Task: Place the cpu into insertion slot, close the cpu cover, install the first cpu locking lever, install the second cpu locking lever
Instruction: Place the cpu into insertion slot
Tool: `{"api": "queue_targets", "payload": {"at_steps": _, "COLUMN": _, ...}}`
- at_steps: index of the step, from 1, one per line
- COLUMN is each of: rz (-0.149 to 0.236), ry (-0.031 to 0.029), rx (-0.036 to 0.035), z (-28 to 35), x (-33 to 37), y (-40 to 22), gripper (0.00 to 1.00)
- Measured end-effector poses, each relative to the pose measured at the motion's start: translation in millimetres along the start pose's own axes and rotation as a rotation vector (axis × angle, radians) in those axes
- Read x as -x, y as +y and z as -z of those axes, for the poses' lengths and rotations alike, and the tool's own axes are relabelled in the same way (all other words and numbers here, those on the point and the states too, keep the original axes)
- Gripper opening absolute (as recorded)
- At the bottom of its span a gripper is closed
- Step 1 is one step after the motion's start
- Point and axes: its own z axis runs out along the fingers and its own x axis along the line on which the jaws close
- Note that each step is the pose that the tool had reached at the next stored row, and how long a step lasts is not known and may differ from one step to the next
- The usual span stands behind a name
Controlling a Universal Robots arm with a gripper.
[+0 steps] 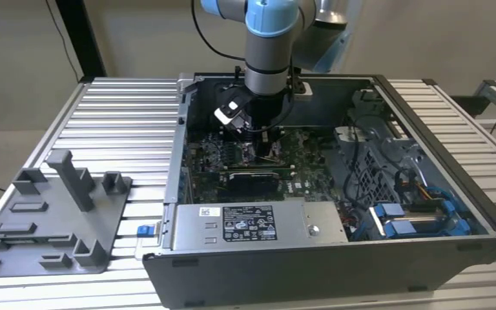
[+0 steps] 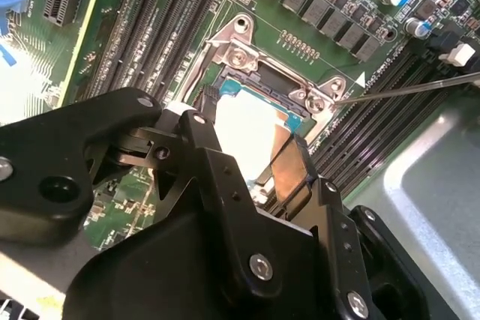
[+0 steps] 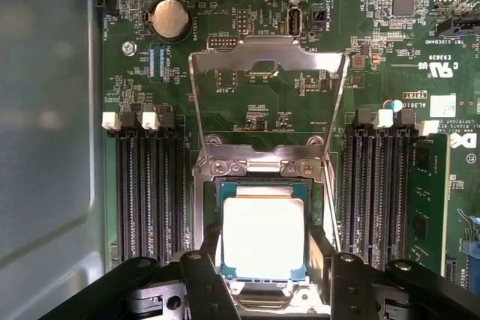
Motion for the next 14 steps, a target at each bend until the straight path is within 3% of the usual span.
{"api": "queue_targets", "payload": {"at_steps": 14, "rz": 0.003, "ry": 0.0, "rx": -0.0001, "z": -0.2, "x": 0.1, "y": -1.8, "gripper": 0.0}}
